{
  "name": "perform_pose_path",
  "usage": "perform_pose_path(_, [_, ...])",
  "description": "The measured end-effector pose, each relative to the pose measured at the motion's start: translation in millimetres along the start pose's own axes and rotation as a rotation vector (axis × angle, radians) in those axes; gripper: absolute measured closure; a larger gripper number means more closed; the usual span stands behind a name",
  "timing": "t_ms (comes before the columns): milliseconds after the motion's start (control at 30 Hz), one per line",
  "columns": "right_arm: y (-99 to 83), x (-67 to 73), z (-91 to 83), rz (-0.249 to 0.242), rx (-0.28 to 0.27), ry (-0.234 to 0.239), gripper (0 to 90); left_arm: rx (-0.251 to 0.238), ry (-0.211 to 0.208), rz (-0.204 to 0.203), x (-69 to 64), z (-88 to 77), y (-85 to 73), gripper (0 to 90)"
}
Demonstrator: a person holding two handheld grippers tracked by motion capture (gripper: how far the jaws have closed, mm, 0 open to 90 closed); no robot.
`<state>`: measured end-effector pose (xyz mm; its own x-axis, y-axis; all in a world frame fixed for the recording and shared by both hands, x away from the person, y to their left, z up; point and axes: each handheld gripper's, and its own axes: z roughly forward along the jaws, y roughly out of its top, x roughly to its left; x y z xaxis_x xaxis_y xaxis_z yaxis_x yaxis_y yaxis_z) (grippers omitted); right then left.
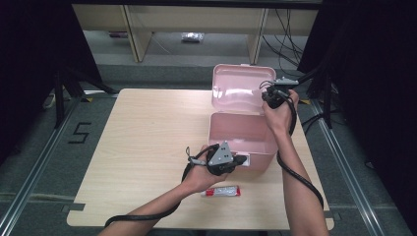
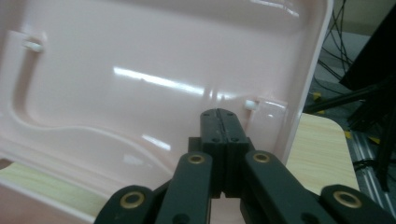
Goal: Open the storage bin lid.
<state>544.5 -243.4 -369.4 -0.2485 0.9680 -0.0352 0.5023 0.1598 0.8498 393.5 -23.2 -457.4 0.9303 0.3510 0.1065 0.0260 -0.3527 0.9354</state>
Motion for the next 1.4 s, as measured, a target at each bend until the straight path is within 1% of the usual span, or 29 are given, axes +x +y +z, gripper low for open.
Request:
perform_pose_path(33, [0.2,1.5,-3.0,0.010,0.002,-0.001,90.0,0.000,0.000,0.000,0.0,0.0,0.0,89.4])
perform_pose_path(67, [1.6,-0.4,-7.5,-0.019,0.008,0.007,90.0,0.000,0.000,-0.002,0.0,0.0,-0.1,89.4])
perform_pose_path(133, [1.7,1.8,-12.4,-0.003,0.007,0.017,90.0,-0.001,-0.001,-0.003,-0.1,0.0,-0.2,89.4])
perform_pose_path(200, [1.8,0.7,-18.5,-0.022,0.003,0.033,90.0,0.000,-0.001,-0.003,-0.1,0.0,-0.1,89.5])
perform_pose_path(233, [1.3,2.4,-22.6,-0.004,0.021,0.033,90.0,0.002,-0.001,-0.003,-0.1,0.0,0.0,89.4])
perform_pose_path(300, [-0.7,1.0,-25.8,-0.024,0.006,0.055,90.0,0.002,-0.001,-0.004,-0.1,0.0,0.3,89.4])
perform_pose_path(333, [-1.7,1.8,-29.2,-0.018,0.019,0.062,90.0,0.003,0.000,-0.003,-0.1,-0.1,0.5,89.4])
perform_pose_path(367, [-3.4,3.4,-31.8,-0.006,0.024,0.062,90.0,0.002,0.002,-0.003,0.0,-0.2,0.6,89.5])
perform_pose_path(567, [-14.3,3.0,-45.8,-0.006,0.049,0.116,90.0,0.006,-0.003,-0.004,0.3,0.4,0.5,89.5])
perform_pose_path(633, [-18.5,2.2,-50.9,-0.036,0.055,0.124,90.0,0.006,-0.001,-0.002,0.1,0.4,1.0,89.5])
perform_pose_path(667, [-19.9,4.2,-55.8,-0.016,0.075,0.127,90.0,0.007,-0.002,-0.002,-0.1,0.5,0.9,89.5])
perform_pose_path(733, [-24.2,4.4,-59.6,-0.032,0.069,0.144,90.0,0.003,0.002,-0.004,-0.1,0.3,0.9,89.5])
perform_pose_path(767, [-27.3,4.3,-63.3,-0.048,0.085,0.151,90.0,0.004,0.002,-0.005,-0.1,0.2,0.8,89.5])
perform_pose_path(800, [-30.4,6.1,-67.0,-0.026,0.085,0.162,89.9,0.002,0.004,-0.007,-0.3,0.1,0.8,89.5])
perform_pose_path(833, [-33.2,7.2,-70.5,-0.034,0.087,0.154,89.5,0.002,0.005,-0.004,-0.4,0.0,1.0,89.5])
perform_pose_path(867, [-35.9,8.3,-72.9,-0.042,0.092,0.162,89.2,0.004,0.004,-0.005,-0.3,0.0,1.1,89.5])
perform_pose_path(900, [-39.0,7.2,-75.0,-0.070,0.082,0.168,88.6,0.006,0.004,-0.003,-0.3,-0.1,1.3,89.5])
perform_pose_path(967, [-43.5,9.0,-79.4,-0.070,0.086,0.185,87.4,0.010,0.003,-0.001,0.0,-0.3,1.8,89.5])
perform_pose_path(1000, [-45.2,8.6,-82.5,-0.089,0.091,0.192,86.5,0.010,0.003,-0.002,0.0,-0.2,1.8,89.4])
perform_pose_path(1033, [-46.8,11.1,-85.5,-0.066,0.105,0.203,86.1,0.010,0.005,-0.005,0.0,-0.4,1.9,89.4])
perform_pose_path(1067, [-49.0,9.3,-85.5,-0.104,0.088,0.207,85.6,0.007,0.007,-0.010,-0.2,-0.4,1.9,89.4])
perform_pose_path(1100, [-50.8,12.1,-88.4,-0.073,0.104,0.213,85.2,0.005,0.005,-0.004,0.4,-0.5,2.1,89.4])
perform_pose_path(1133, [-52.6,11.2,-89.0,-0.099,0.102,0.218,84.8,0.003,0.007,-0.006,0.1,-1.2,2.2,89.4])
perform_pose_path(1200, [-56.9,13.9,-91.7,-0.068,0.125,0.232,84.1,-0.001,0.003,-0.005,-0.8,-3.0,3.5,89.4])
perform_pose_path(1233, [-58.8,12.1,-91.2,-0.099,0.108,0.230,83.8,-0.003,0.000,0.001,-0.8,-4.4,4.7,89.4])
perform_pose_path(1267, [-60.5,14.0,-92.7,-0.070,0.116,0.237,83.7,-0.011,0.000,-0.004,-1.3,-5.3,5.9,89.3])
perform_pose_path(1300, [-61.5,11.5,-92.4,-0.109,0.104,0.247,83.4,-0.012,-0.002,-0.007,-1.4,-6.9,7.1,89.3])
perform_pose_path(1333, [-62.6,13.7,-94.9,-0.081,0.115,0.239,82.9,-0.017,0.002,-0.009,-1.3,-8.4,8.1,89.3])
perform_pose_path(1400, [-64.3,13.3,-96.4,-0.099,0.109,0.247,82.2,-0.024,-0.002,-0.008,-0.6,-11.6,9.9,89.2])
